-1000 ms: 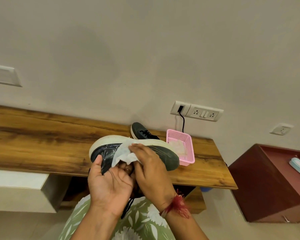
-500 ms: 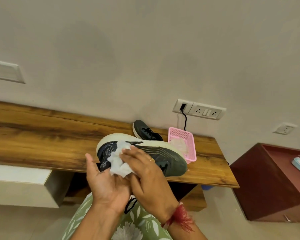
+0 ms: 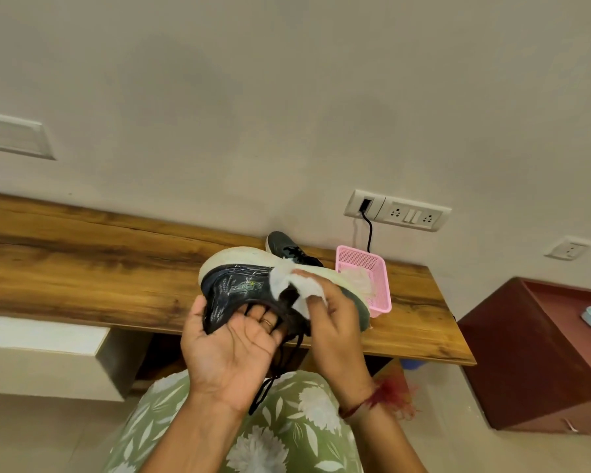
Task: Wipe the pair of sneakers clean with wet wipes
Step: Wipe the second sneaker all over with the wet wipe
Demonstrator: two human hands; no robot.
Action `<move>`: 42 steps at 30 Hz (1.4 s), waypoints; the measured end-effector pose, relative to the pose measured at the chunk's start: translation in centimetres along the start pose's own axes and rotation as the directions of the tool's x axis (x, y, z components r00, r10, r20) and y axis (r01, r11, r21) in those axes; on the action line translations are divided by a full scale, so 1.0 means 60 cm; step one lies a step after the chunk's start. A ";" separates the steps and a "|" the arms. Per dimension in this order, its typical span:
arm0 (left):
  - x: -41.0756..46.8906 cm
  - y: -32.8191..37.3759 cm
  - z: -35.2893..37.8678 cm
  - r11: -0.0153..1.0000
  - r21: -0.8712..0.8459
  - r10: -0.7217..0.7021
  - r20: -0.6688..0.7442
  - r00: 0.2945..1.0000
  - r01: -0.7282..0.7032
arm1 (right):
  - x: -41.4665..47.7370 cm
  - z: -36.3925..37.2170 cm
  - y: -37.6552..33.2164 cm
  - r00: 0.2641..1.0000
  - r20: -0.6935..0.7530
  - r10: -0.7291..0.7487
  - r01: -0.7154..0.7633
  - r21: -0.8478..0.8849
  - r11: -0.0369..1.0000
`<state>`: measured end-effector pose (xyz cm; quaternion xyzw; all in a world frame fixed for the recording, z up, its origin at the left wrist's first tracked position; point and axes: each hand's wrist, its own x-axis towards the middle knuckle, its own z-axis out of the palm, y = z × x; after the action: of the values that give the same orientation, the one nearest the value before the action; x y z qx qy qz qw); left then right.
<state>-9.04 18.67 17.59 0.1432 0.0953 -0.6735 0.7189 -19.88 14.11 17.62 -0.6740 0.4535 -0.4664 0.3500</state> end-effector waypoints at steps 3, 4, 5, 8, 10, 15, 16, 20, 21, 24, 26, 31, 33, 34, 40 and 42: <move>0.002 0.004 -0.003 0.998 -0.067 -0.012 0.045 0.999 0.015 | 0.021 -0.019 -0.008 0.936 -0.080 0.343 -0.274 0.447 0.851; 0.003 0.004 -0.004 0.996 -0.081 -0.022 0.037 0.999 0.025 | 0.027 -0.026 -0.008 0.919 -0.090 0.383 -0.287 0.509 0.811; 0.003 0.004 -0.006 0.995 -0.094 -0.032 0.016 0.999 0.034 | 0.032 -0.032 -0.011 0.915 -0.093 0.392 -0.288 0.529 0.798; 0.005 0.003 -0.008 0.992 -0.112 -0.060 -0.039 0.997 0.055 | 0.029 -0.023 -0.012 0.933 -0.088 0.350 -0.280 0.435 0.856; 0.006 0.004 -0.006 0.990 -0.116 -0.079 -0.017 0.997 0.076 | 0.019 -0.009 -0.002 0.957 -0.075 0.279 -0.244 0.308 0.919; 0.007 0.016 -0.012 0.993 -0.111 -0.047 0.021 0.999 0.049 | 0.016 -0.039 0.025 0.859 -0.249 0.448 -0.291 0.483 0.826; 0.006 0.018 -0.013 0.996 -0.092 -0.022 0.012 1.000 0.023 | 0.014 -0.050 0.035 0.833 -0.305 0.463 -0.283 0.483 0.828; 0.006 0.021 -0.008 0.998 0.004 0.070 -0.031 0.997 -0.070 | -0.001 -0.057 0.062 0.867 -0.377 0.327 -0.232 0.276 0.933; 0.005 0.019 -0.003 0.997 0.025 0.073 -0.032 0.997 -0.072 | -0.004 -0.050 0.060 0.905 -0.343 0.251 -0.193 0.194 0.962; 0.006 0.008 0.004 0.996 0.069 0.057 -0.084 0.995 -0.052 | -0.015 -0.018 0.049 0.978 -0.206 0.038 -0.050 -0.056 0.997; 0.009 0.003 0.003 0.994 0.103 0.034 -0.145 0.989 -0.019 | -0.031 0.006 0.039 0.996 -0.075 -0.045 0.034 -0.142 0.989; 0.012 0.024 -0.008 0.996 0.086 0.025 -0.183 0.983 -0.010 | -0.039 -0.004 0.063 0.971 0.121 -0.206 0.238 -0.451 0.860; 0.007 0.021 -0.002 0.996 0.091 0.011 -0.154 0.988 0.003 | -0.024 -0.017 0.074 0.981 0.004 -0.193 0.169 -0.504 0.847; 0.006 0.017 0.001 0.995 0.095 -0.003 -0.135 0.991 0.016 | -0.019 -0.014 0.070 0.984 -0.024 -0.174 0.141 -0.479 0.866; 0.009 0.019 -0.007 0.988 0.152 -0.020 -0.103 0.994 0.036 | -0.033 0.012 0.043 0.938 0.263 -0.225 0.320 -0.408 0.855; 0.006 0.016 -0.005 0.983 0.181 -0.008 -0.086 0.996 0.023 | -0.015 -0.007 0.058 0.955 0.220 -0.198 0.287 -0.520 0.804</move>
<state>-8.05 18.46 17.27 0.2360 0.0649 -0.6783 0.6928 -21.42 13.74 14.35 -0.8322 0.4490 -0.3045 0.1145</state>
